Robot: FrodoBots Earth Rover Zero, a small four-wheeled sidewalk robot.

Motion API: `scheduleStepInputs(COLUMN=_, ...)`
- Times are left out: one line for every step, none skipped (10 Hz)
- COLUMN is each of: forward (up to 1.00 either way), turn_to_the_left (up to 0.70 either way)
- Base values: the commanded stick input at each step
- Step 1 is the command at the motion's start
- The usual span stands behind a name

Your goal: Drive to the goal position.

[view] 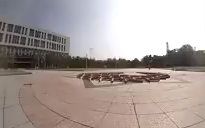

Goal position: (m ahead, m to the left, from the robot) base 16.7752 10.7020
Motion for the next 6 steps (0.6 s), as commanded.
scheduleStepInputs(forward=0.04, turn_to_the_left=0.00)
scheduleStepInputs(forward=0.04, turn_to_the_left=0.00)
scheduleStepInputs(forward=0.04, turn_to_the_left=0.00)
scheduleStepInputs(forward=0.05, turn_to_the_left=0.00)
scheduleStepInputs(forward=0.04, turn_to_the_left=0.00)
scheduleStepInputs(forward=0.04, turn_to_the_left=0.00)
